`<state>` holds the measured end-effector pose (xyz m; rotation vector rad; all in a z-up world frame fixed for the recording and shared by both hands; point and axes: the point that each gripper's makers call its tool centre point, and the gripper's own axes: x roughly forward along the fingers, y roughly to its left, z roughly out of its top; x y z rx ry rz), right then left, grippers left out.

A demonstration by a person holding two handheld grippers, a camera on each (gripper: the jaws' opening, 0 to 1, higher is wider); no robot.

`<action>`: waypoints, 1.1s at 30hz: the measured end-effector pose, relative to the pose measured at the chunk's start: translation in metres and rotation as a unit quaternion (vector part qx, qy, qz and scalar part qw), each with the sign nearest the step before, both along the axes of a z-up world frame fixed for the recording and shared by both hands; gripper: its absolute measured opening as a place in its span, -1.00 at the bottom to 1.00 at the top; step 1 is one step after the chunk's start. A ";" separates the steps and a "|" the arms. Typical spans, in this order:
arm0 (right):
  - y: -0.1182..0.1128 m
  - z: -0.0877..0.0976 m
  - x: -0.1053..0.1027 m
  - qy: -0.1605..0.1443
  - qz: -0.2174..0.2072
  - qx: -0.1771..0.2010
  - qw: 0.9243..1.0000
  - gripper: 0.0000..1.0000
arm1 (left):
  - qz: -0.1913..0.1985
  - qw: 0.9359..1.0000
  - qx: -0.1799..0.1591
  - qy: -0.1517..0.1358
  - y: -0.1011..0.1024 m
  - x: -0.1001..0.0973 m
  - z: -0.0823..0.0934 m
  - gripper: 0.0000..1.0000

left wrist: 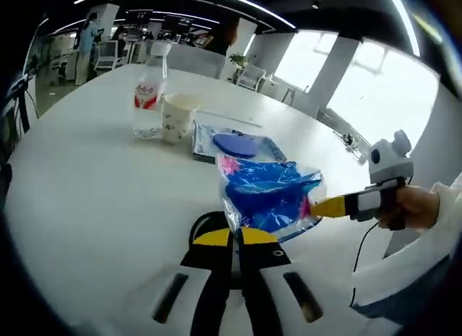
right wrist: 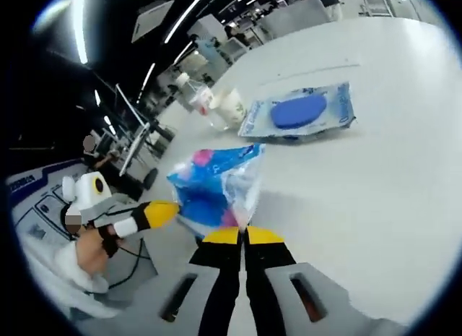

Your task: Arrange the tabletop items into an orderly group along one side of the table until the central work area is clear of visible clutter.

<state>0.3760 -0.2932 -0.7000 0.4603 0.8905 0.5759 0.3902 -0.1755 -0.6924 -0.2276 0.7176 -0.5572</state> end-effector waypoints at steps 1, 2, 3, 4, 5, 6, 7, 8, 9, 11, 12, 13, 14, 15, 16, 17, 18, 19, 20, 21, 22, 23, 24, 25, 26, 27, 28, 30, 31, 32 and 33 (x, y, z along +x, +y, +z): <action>-0.006 0.003 0.001 -0.003 -0.006 0.001 1.000 -1.00 | -0.005 1.000 -0.001 -0.002 -0.006 0.002 0.002 -1.00; -0.010 0.004 0.003 -0.004 -0.011 0.002 1.000 -1.00 | -0.010 1.000 -0.001 -0.003 -0.010 0.003 0.003 -1.00; -0.017 0.007 0.005 -0.006 -0.020 0.004 1.000 -1.00 | -0.020 1.000 -0.001 -0.006 -0.017 0.005 0.005 -1.00; -0.021 0.009 0.006 -0.008 -0.026 0.005 1.000 -1.00 | -0.025 1.000 -0.001 -0.008 -0.021 0.006 0.007 -1.00; -0.025 0.011 0.008 -0.011 -0.029 0.005 1.000 -1.00 | -0.029 1.000 -0.002 -0.009 -0.025 0.008 0.008 -1.00; -0.031 0.014 0.009 -0.015 -0.036 0.005 0.999 -1.00 | -0.036 0.999 -0.004 -0.010 -0.032 0.010 0.010 -1.00; -0.036 0.017 0.011 -0.016 -0.041 0.006 0.999 -1.00 | -0.040 0.999 -0.005 -0.013 -0.036 0.012 0.012 -1.00; -0.042 0.019 0.012 -0.019 -0.047 0.007 0.999 -1.00 | -0.046 0.999 -0.006 -0.016 -0.042 0.014 0.015 -1.00; -0.046 0.021 0.013 -0.022 -0.051 0.006 0.998 -1.00 | -0.050 0.999 -0.007 -0.017 -0.047 0.016 0.016 -1.00; -0.056 0.025 0.015 -0.028 -0.058 0.002 0.998 -1.00 | -0.061 0.998 -0.008 -0.019 -0.058 0.019 0.019 -1.00; -0.063 0.026 0.016 -0.032 -0.063 -0.001 0.998 -1.00 | -0.069 0.997 -0.009 -0.021 -0.065 0.021 0.021 -1.00; -0.068 0.027 0.017 -0.032 -0.067 -0.002 0.997 -1.00 | -0.073 0.997 -0.010 -0.022 -0.070 0.023 0.022 -1.00; -0.073 0.027 0.018 -0.033 -0.072 -0.003 0.997 -1.00 | -0.079 0.997 -0.010 -0.024 -0.075 0.024 0.023 -1.00; -0.080 0.028 0.019 -0.034 -0.080 -0.003 0.996 -1.00 | -0.087 0.996 -0.009 -0.025 -0.083 0.026 0.023 -0.99; -0.085 0.029 0.020 -0.034 -0.085 -0.003 0.996 -1.00 | -0.093 0.995 -0.008 -0.025 -0.088 0.027 0.023 -0.99; -0.092 0.029 0.020 -0.035 -0.092 -0.005 0.995 -1.00 | -0.102 0.994 -0.005 -0.025 -0.095 0.029 0.022 -0.99; -0.097 0.029 0.020 -0.035 -0.096 -0.006 0.995 -1.00 | -0.108 0.994 -0.003 -0.026 -0.100 0.030 0.022 -0.99; -0.101 0.030 0.020 -0.035 -0.101 -0.008 0.994 -1.00 | -0.113 0.993 -0.003 -0.025 -0.105 0.030 0.022 -0.99; -0.108 0.031 0.020 -0.036 -0.108 -0.009 0.993 -1.00 | -0.119 0.993 -0.002 -0.026 -0.112 0.032 0.022 -0.99; -0.113 0.031 0.021 -0.037 -0.115 -0.009 0.993 -1.00 | -0.125 0.992 -0.003 -0.027 -0.117 0.033 0.023 -0.99; -0.120 0.032 0.022 -0.038 -0.124 -0.010 0.991 -1.00 | -0.128 0.991 -0.004 -0.028 -0.122 0.034 0.024 -0.99; -0.125 0.032 0.023 -0.038 -0.129 -0.009 0.991 -1.00 | -0.132 0.991 -0.006 -0.028 -0.127 0.035 0.025 -0.98; -0.130 0.033 0.023 -0.038 -0.134 -0.010 0.990 -1.00 | -0.136 0.990 -0.009 -0.027 -0.134 0.037 0.026 -0.98; -0.134 0.033 0.024 -0.038 -0.139 -0.011 0.990 -1.00 | -0.139 0.990 -0.011 -0.026 -0.138 0.039 0.027 -0.97; -0.143 0.034 0.026 -0.042 -0.144 -0.017 0.988 -1.00 | -0.144 0.989 -0.013 -0.025 -0.145 0.041 0.028 -0.97; -0.145 0.035 0.026 -0.043 -0.146 -0.019 0.988 -1.00 | -0.149 0.988 -0.014 -0.025 -0.150 0.042 0.029 -0.96; -0.152 0.036 0.028 -0.046 -0.149 -0.024 0.987 -1.00 | -0.156 0.987 -0.011 -0.025 -0.157 0.043 0.030 -0.96; -0.161 0.040 0.032 -0.052 -0.154 -0.031 0.986 -1.00 | -0.169 0.985 -0.004 -0.033 -0.167 0.046 0.032 -0.94; -0.166 0.041 0.034 -0.056 -0.154 -0.035 0.986 -1.00 | -0.172 0.985 -0.002 -0.035 -0.171 0.047 0.033 -0.93; -0.172 0.044 0.038 -0.062 -0.156 -0.042 0.985 -1.00 | -0.173 0.984 -0.003 -0.037 -0.175 0.048 0.034 -0.91; -0.175 0.046 0.040 -0.066 -0.155 -0.048 0.984 -1.00 | -0.174 0.984 -0.002 -0.037 -0.178 0.050 0.035 -0.90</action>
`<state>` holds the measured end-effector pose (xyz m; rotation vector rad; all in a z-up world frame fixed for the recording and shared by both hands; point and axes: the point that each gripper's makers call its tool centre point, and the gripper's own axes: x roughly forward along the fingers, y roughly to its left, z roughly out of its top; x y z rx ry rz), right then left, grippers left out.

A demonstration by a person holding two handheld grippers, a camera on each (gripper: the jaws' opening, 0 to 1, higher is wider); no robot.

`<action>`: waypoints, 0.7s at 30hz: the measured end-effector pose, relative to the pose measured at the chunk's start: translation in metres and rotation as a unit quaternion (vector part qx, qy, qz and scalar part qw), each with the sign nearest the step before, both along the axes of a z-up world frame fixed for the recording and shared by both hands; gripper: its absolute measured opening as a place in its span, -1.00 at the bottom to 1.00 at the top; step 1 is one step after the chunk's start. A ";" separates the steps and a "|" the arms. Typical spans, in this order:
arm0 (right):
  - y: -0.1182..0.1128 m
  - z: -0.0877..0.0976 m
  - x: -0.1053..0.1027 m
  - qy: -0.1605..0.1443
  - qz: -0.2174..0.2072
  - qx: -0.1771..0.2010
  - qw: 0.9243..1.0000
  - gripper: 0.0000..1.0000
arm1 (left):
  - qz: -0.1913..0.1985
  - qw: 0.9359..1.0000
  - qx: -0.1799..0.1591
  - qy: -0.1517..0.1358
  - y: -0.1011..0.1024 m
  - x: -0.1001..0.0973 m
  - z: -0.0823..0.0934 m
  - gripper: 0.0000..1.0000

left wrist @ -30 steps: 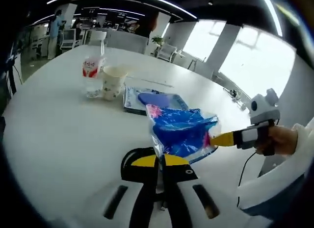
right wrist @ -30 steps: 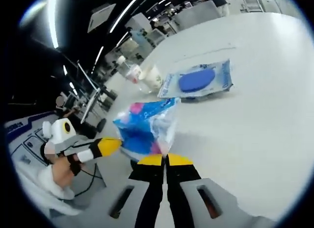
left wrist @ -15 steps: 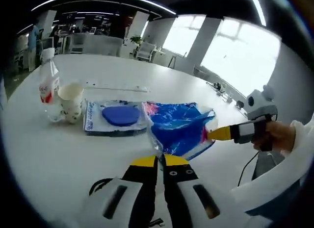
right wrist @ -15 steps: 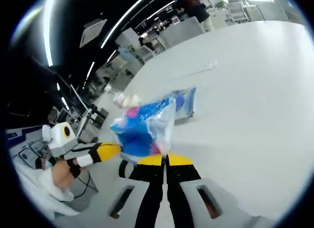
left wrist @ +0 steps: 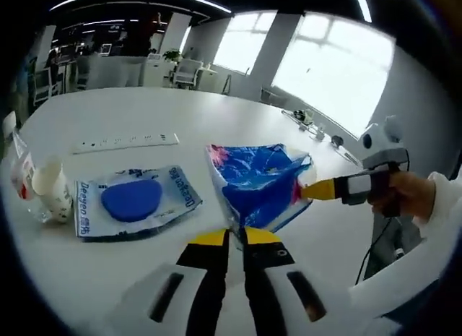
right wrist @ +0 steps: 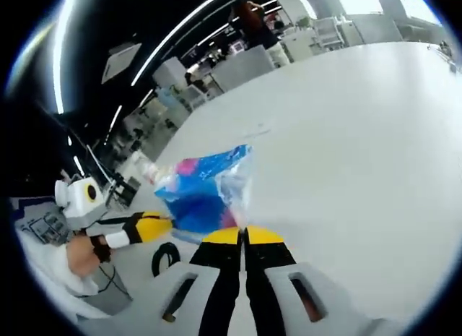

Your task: Arrange the tabletop items into an orderly group along one side of the table until the central work area is clear of visible clutter.

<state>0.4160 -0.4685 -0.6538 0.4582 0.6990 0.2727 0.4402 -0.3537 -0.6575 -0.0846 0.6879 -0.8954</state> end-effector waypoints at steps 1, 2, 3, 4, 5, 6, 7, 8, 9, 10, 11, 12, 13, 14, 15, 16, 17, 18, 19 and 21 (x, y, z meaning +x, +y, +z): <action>-0.003 0.003 0.002 -0.004 0.001 -0.006 1.000 -1.00 | -0.004 1.000 0.003 0.000 -0.005 0.002 0.001 -0.91; -0.006 0.006 0.005 -0.007 0.002 -0.011 1.000 -1.00 | -0.007 1.000 0.006 -0.001 -0.008 0.003 0.001 -0.92; -0.011 0.008 0.008 -0.009 0.004 -0.018 1.000 -1.00 | -0.013 1.000 0.010 -0.003 -0.013 0.005 0.002 -0.92; -0.015 0.009 0.011 -0.010 0.006 -0.028 1.000 -1.00 | -0.017 1.000 0.011 -0.005 -0.018 0.007 0.003 -0.92; -0.018 0.010 0.013 -0.013 0.010 -0.036 0.999 -1.00 | -0.020 1.000 0.012 -0.006 -0.021 0.008 0.003 -0.91; -0.020 0.009 0.014 -0.014 0.014 -0.045 0.999 -1.00 | -0.022 1.000 0.014 -0.007 -0.024 0.009 0.003 -0.91; -0.024 0.009 0.016 -0.015 0.016 -0.051 0.998 -1.00 | -0.025 1.000 0.016 -0.009 -0.028 0.011 0.003 -0.91; -0.026 0.009 0.018 -0.015 0.015 -0.051 0.998 -1.00 | -0.027 0.999 0.018 -0.010 -0.030 0.013 0.003 -0.92; -0.029 0.009 0.020 -0.014 0.014 -0.050 0.999 -1.00 | -0.029 0.999 0.021 -0.011 -0.033 0.016 0.002 -0.93; -0.031 0.009 0.021 -0.015 0.013 -0.050 0.999 -1.00 | -0.030 0.999 0.023 -0.011 -0.035 0.017 0.002 -0.93; -0.034 0.009 0.023 -0.015 0.012 -0.051 0.999 -1.00 | -0.030 0.999 0.023 -0.011 -0.036 0.019 0.002 -0.94; -0.034 0.008 0.024 -0.014 0.013 -0.051 0.999 -1.00 | -0.031 0.999 0.024 -0.010 -0.038 0.021 0.001 -0.94; -0.037 0.006 0.025 -0.012 0.014 -0.054 0.998 -1.00 | -0.032 0.999 0.025 -0.007 -0.040 0.023 0.000 -0.94; -0.038 0.005 0.026 -0.011 0.015 -0.056 0.998 -1.00 | -0.033 0.999 0.027 -0.006 -0.042 0.025 -0.001 -0.93; -0.039 0.002 0.028 -0.010 0.017 -0.059 0.998 -1.00 | -0.036 0.999 0.030 -0.005 -0.044 0.026 -0.002 -0.93; -0.040 0.000 0.030 -0.008 0.020 -0.062 0.998 -1.00 | -0.037 0.999 0.032 -0.005 -0.045 0.028 -0.003 -0.93; -0.041 -0.003 0.032 -0.006 0.022 -0.066 0.998 -1.00 | -0.036 0.999 0.034 -0.003 -0.047 0.030 -0.006 -0.92; -0.042 -0.005 0.034 -0.004 0.023 -0.066 0.998 -1.00 | -0.035 0.999 0.037 -0.002 -0.048 0.032 -0.007 -0.90; -0.042 -0.007 0.036 -0.002 0.026 -0.066 0.997 -1.00 | -0.035 0.999 0.040 0.000 -0.050 0.034 -0.010 -0.89; -0.041 -0.011 0.042 0.000 0.030 -0.067 0.997 -1.00 | -0.030 0.998 0.048 0.003 -0.052 0.040 -0.015 -0.83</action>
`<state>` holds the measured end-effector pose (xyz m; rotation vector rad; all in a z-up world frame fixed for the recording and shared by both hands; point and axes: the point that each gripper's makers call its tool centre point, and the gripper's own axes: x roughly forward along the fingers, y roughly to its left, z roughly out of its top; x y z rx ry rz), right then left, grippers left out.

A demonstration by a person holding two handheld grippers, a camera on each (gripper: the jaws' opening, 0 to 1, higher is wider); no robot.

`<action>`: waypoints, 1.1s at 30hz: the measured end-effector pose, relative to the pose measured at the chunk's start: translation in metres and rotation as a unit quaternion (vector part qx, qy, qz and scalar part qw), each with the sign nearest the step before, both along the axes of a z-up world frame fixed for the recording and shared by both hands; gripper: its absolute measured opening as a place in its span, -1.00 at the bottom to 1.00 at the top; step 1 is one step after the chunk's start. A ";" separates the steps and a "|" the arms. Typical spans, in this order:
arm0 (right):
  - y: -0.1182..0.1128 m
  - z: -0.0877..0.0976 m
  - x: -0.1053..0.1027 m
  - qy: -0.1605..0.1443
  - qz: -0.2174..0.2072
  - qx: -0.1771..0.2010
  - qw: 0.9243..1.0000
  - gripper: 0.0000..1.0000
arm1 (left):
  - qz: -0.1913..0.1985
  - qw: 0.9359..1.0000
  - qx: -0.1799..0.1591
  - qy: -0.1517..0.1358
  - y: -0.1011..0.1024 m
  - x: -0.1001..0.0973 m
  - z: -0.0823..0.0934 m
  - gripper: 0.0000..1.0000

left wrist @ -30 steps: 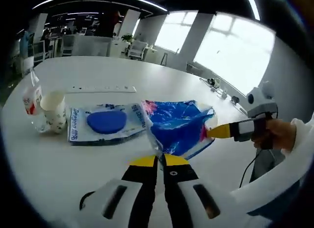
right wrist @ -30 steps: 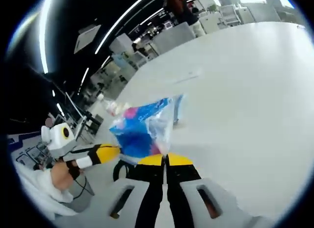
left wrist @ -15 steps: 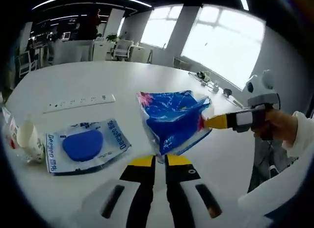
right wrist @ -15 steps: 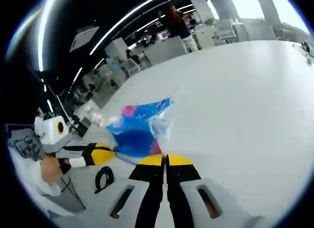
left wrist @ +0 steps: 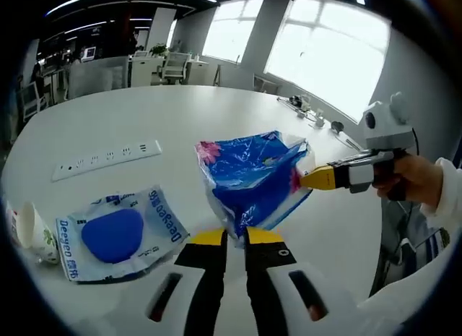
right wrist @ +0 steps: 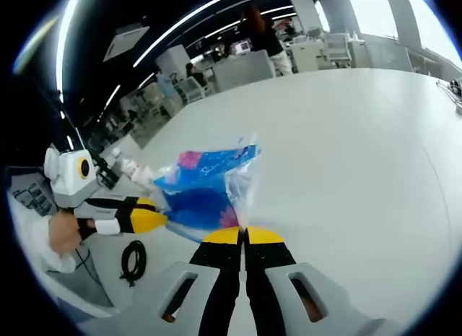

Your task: Arrange the tabletop items into an orderly group along one side of the table until the central work area is clear of visible clutter.

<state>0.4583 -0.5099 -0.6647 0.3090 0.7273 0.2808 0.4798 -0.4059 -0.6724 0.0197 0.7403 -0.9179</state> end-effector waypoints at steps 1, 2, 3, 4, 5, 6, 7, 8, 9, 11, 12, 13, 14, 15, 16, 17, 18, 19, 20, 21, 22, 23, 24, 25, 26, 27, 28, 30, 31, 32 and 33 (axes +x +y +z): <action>0.001 -0.002 0.002 0.001 0.006 -0.003 1.000 -1.00 | 0.002 1.000 0.005 0.004 -0.001 0.002 -0.003 -0.80; 0.001 -0.003 0.004 0.002 0.010 -0.008 1.000 -1.00 | 0.003 1.000 0.007 0.008 -0.002 0.004 -0.005 -0.75; 0.000 -0.006 0.008 0.002 0.018 -0.018 1.000 -1.00 | 0.003 1.000 0.009 0.015 -0.005 0.006 -0.008 -0.72; 0.000 -0.007 0.010 0.001 0.022 -0.024 0.999 -1.00 | 0.005 1.000 0.010 0.018 -0.006 0.008 -0.009 -0.69; -0.002 -0.010 0.014 0.001 0.027 -0.035 0.999 -1.00 | 0.008 1.000 0.012 0.023 -0.009 0.011 -0.011 -0.65; -0.004 -0.012 0.017 0.001 0.029 -0.039 0.999 -1.00 | 0.009 1.000 0.012 0.025 -0.011 0.013 -0.012 -0.64; -0.005 -0.014 0.021 0.003 0.029 -0.040 0.999 -1.00 | 0.010 0.999 0.014 0.028 -0.014 0.016 -0.014 -0.62; -0.006 -0.015 0.023 0.004 0.029 -0.040 0.999 -1.00 | 0.011 0.999 0.016 0.029 -0.016 0.018 -0.016 -0.58; -0.008 -0.018 0.026 0.004 0.030 -0.042 0.999 -1.00 | 0.011 0.999 0.020 0.030 -0.019 0.021 -0.018 -0.55; -0.012 -0.026 0.031 0.010 0.032 -0.047 0.998 -1.00 | 0.010 0.999 0.024 0.032 -0.022 0.023 -0.020 -0.52; -0.015 -0.030 0.033 0.011 0.035 -0.055 0.998 -1.00 | 0.009 0.999 0.027 0.034 -0.025 0.025 -0.022 -0.52; -0.016 -0.033 0.035 0.013 0.037 -0.058 0.998 -1.00 | 0.009 0.999 0.028 0.035 -0.026 0.026 -0.024 -0.53; -0.018 -0.038 0.037 0.017 0.040 -0.061 0.997 -1.00 | 0.010 0.999 0.032 0.041 -0.027 0.027 -0.028 -0.53; -0.019 -0.040 0.037 0.018 0.041 -0.062 0.997 -1.00 | 0.011 0.998 0.036 0.047 -0.028 0.028 -0.031 -0.54; -0.021 -0.045 0.039 0.022 0.043 -0.063 0.997 -1.00 | 0.013 0.998 0.039 0.053 -0.029 0.029 -0.036 -0.53; -0.022 -0.048 0.041 0.024 0.044 -0.064 0.997 -1.00 | 0.014 0.997 0.040 0.057 -0.030 0.029 -0.038 -0.53; -0.023 -0.053 0.042 0.029 0.044 -0.063 0.997 -1.00 | 0.016 0.997 0.042 0.061 -0.030 0.031 -0.041 -0.53; -0.023 -0.054 0.042 0.031 0.044 -0.063 0.997 -1.00 | 0.016 0.997 0.042 0.061 -0.031 0.031 -0.042 -0.52; -0.023 -0.060 0.044 0.034 0.046 -0.063 0.996 -1.00 | 0.021 0.997 0.044 0.066 -0.031 0.033 -0.045 -0.51; -0.023 -0.061 0.045 0.035 0.047 -0.063 0.996 -1.00 | 0.022 0.996 0.045 0.068 -0.031 0.033 -0.046 -0.50; -0.023 -0.067 0.045 0.043 0.047 -0.063 0.996 -1.00 | 0.026 0.996 0.049 0.077 -0.032 0.034 -0.050 -0.50; -0.023 -0.070 0.046 0.047 0.047 -0.062 0.996 -1.00 | 0.026 0.995 0.050 0.078 -0.032 0.034 -0.051 -0.51; -0.024 -0.075 0.047 0.052 0.045 -0.062 0.996 -1.00 | 0.030 0.995 0.054 0.080 -0.031 0.036 -0.055 -0.52; -0.024 -0.079 0.047 0.058 0.043 -0.061 0.996 -1.00 | 0.032 0.995 0.055 0.081 -0.031 0.037 -0.056 -0.52; -0.025 -0.081 0.048 0.060 0.042 -0.060 0.996 -1.00 | 0.036 0.994 0.057 0.083 -0.031 0.038 -0.058 -0.52; -0.026 -0.085 0.049 0.062 0.040 -0.060 0.995 -1.00 | 0.042 0.994 0.058 0.086 -0.030 0.039 -0.059 -0.51; -0.027 -0.087 0.049 0.064 0.040 -0.060 0.995 -1.00 | 0.048 0.993 0.056 0.090 -0.030 0.040 -0.060 -0.51; -0.027 -0.090 0.049 0.068 0.038 -0.057 0.995 -1.00 | 0.058 0.992 0.051 0.102 -0.030 0.040 -0.063 -0.51; -0.026 -0.091 0.049 0.069 0.037 -0.056 0.995 -1.00 | 0.060 0.992 0.052 0.103 -0.029 0.040 -0.063 -0.51; -0.026 -0.092 0.048 0.071 0.035 -0.052 0.996 -1.00 | 0.060 0.991 0.054 0.102 -0.029 0.039 -0.063 -0.51; -0.025 -0.093 0.047 0.073 0.032 -0.049 0.996 -1.00 | 0.062 0.991 0.056 0.103 -0.028 0.039 -0.064 -0.52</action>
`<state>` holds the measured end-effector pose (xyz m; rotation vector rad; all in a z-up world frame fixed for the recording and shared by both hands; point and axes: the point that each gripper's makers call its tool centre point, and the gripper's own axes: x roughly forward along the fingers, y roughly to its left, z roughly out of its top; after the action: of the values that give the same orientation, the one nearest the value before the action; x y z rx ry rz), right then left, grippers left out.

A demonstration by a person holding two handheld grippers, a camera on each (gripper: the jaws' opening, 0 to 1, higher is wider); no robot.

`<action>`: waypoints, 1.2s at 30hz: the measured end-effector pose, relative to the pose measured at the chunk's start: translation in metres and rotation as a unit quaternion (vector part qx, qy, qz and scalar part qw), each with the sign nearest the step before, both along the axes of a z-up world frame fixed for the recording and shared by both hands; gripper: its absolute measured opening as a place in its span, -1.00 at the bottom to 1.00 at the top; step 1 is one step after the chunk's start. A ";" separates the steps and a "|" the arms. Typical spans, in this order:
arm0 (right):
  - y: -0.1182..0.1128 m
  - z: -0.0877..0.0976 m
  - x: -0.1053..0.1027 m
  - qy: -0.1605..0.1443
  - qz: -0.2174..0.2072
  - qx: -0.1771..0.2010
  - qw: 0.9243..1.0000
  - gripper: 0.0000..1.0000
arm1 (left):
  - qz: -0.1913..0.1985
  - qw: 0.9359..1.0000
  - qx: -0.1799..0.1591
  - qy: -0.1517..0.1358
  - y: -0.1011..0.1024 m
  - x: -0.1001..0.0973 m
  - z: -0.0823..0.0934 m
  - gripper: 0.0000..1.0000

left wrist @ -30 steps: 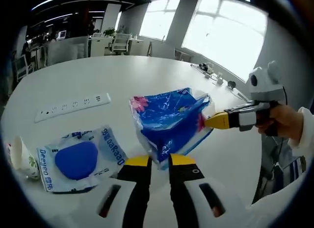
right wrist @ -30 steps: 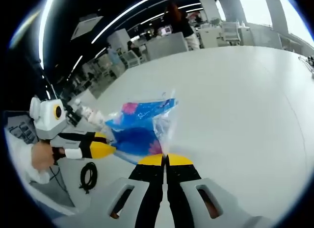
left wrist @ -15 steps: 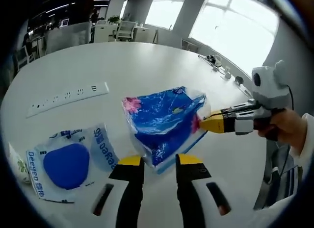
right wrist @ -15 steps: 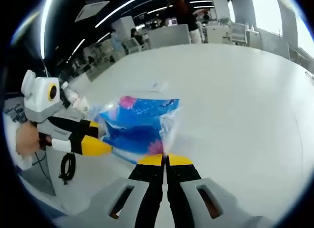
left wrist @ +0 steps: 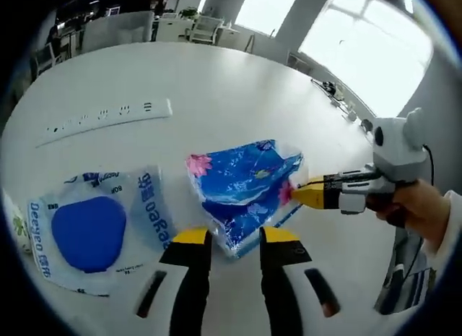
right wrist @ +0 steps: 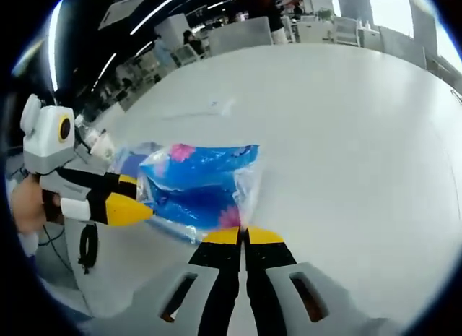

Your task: Arrange the tabletop items into an orderly group along one side of the table until the central work area is clear of visible clutter.

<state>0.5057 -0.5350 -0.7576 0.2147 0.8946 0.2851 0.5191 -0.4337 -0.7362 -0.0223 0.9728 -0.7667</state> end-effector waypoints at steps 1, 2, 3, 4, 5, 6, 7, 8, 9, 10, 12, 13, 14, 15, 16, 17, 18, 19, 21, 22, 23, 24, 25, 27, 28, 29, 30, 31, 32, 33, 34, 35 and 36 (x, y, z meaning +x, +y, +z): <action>0.000 -0.002 -0.001 0.005 -0.009 0.006 1.000 -1.00 | 0.002 1.000 0.002 -0.001 0.001 0.001 0.000 -0.52; -0.001 -0.003 -0.003 0.011 -0.019 0.011 1.000 -1.00 | 0.003 1.000 0.003 -0.004 0.002 0.002 0.000 -0.52; -0.001 -0.005 -0.004 0.015 -0.025 0.015 0.999 -1.00 | 0.007 1.000 0.004 -0.008 0.004 0.003 0.000 -0.52; -0.001 -0.006 -0.004 0.017 -0.030 0.021 0.999 -1.00 | 0.010 1.000 0.004 -0.008 0.005 0.004 0.001 -0.52; -0.001 -0.007 -0.005 0.016 -0.032 0.024 0.999 -1.00 | 0.013 1.000 0.002 -0.009 0.006 0.005 0.002 -0.52; -0.001 -0.008 -0.006 0.017 -0.036 0.025 0.999 -1.00 | 0.015 1.000 0.001 -0.008 0.006 0.006 0.003 -0.51; -0.001 -0.009 -0.007 0.018 -0.035 0.024 0.999 -1.00 | 0.018 1.000 -0.001 -0.008 0.006 0.006 0.004 -0.51; -0.001 -0.009 -0.007 0.018 -0.036 0.024 0.999 -1.00 | 0.018 1.000 -0.002 -0.008 0.007 0.006 0.004 -0.52; -0.001 -0.009 -0.006 0.017 -0.040 0.026 0.999 -1.00 | 0.020 1.000 -0.005 -0.008 0.006 0.006 0.006 -0.51; -0.001 -0.008 -0.006 0.017 -0.044 0.028 0.998 -1.00 | 0.021 1.000 -0.006 -0.008 0.006 0.006 0.007 -0.50; -0.001 -0.007 -0.005 0.016 -0.046 0.031 0.998 -1.00 | 0.022 1.000 -0.006 -0.013 0.007 0.006 0.010 -0.49; 0.000 -0.008 -0.004 0.014 -0.043 0.031 0.998 -1.00 | 0.023 1.000 -0.007 -0.014 0.007 0.005 0.011 -0.50; 0.000 -0.008 -0.004 0.014 -0.043 0.030 0.999 -1.00 | 0.024 1.000 -0.009 -0.015 0.007 0.004 0.013 -0.49; 0.000 -0.008 -0.004 0.014 -0.042 0.030 0.999 -1.00 | 0.024 1.000 -0.010 -0.014 0.007 0.003 0.014 -0.49; 0.000 -0.008 -0.004 0.014 -0.042 0.030 0.999 -1.00 | 0.024 1.000 -0.011 -0.014 0.007 0.002 0.015 -0.48; 0.000 -0.008 -0.004 0.013 -0.044 0.031 0.998 -1.00 | 0.022 1.000 -0.012 -0.016 0.006 0.001 0.017 -0.48; -0.001 -0.008 -0.006 0.014 -0.048 0.032 0.998 -0.99 | 0.020 1.000 -0.013 -0.020 0.007 0.000 0.019 -0.48; -0.001 -0.008 -0.007 0.014 -0.052 0.036 0.998 -0.99 | 0.018 0.999 -0.015 -0.023 0.007 -0.001 0.020 -0.48; -0.001 -0.007 -0.008 0.013 -0.069 0.053 0.996 -0.94 | 0.015 0.999 -0.024 -0.028 0.007 -0.003 0.025 -0.49; -0.001 -0.006 -0.010 0.010 -0.071 0.059 0.996 -0.91 | 0.015 0.999 -0.029 -0.030 0.007 -0.004 0.028 -0.47; -0.001 -0.005 -0.011 0.007 -0.070 0.058 0.996 -0.85 | 0.016 0.999 -0.036 -0.033 0.008 -0.005 0.031 -0.44; -0.001 -0.003 -0.013 0.000 -0.071 0.055 0.996 -0.79 | 0.018 0.998 -0.041 -0.035 0.008 -0.005 0.033 -0.38; -0.002 -0.002 -0.013 -0.007 -0.069 0.050 0.996 -0.70 | 0.023 0.998 -0.049 -0.037 0.010 -0.006 0.037 -0.27; -0.004 0.006 -0.013 -0.031 -0.065 0.038 0.997 -0.53 | 0.031 0.997 -0.065 -0.039 0.012 -0.008 0.044 -0.08; -0.005 0.012 -0.013 -0.045 -0.066 0.032 0.996 -0.41 | 0.035 0.996 -0.070 -0.042 0.013 -0.008 0.047 0.05; -0.005 0.016 -0.013 -0.053 -0.067 0.030 0.996 -0.34 | 0.036 0.994 -0.082 -0.057 0.013 -0.009 0.055 0.13; -0.005 0.020 -0.013 -0.060 -0.067 0.029 0.995 -0.28 | 0.035 0.994 -0.085 -0.063 0.015 -0.010 0.058 0.22; -0.004 0.027 -0.015 -0.072 -0.065 0.030 0.995 -0.23 | 0.034 0.993 -0.089 -0.071 0.016 -0.013 0.064 0.25; -0.003 0.032 -0.017 -0.077 -0.065 0.033 0.994 -0.18 | 0.033 0.992 -0.093 -0.078 0.018 -0.014 0.068 0.28; -0.002 0.036 -0.018 -0.082 -0.066 0.035 0.994 -0.13 | 0.032 0.991 -0.096 -0.085 0.019 -0.016 0.071 0.33; -0.001 0.041 -0.020 -0.090 -0.066 0.037 0.993 -0.04 | 0.032 0.991 -0.098 -0.090 0.021 -0.017 0.074 0.38; 0.001 0.047 -0.024 -0.098 -0.065 0.039 0.992 0.03 | 0.031 0.990 -0.100 -0.095 0.024 -0.021 0.079 0.43; 0.002 0.049 -0.027 -0.100 -0.065 0.038 0.992 0.07 | 0.031 0.989 -0.102 -0.099 0.026 -0.024 0.081 0.49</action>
<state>0.4791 -0.5330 -0.7083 0.3081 0.6681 0.2159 0.4954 -0.4079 -0.6551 -0.1508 0.7007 -0.7920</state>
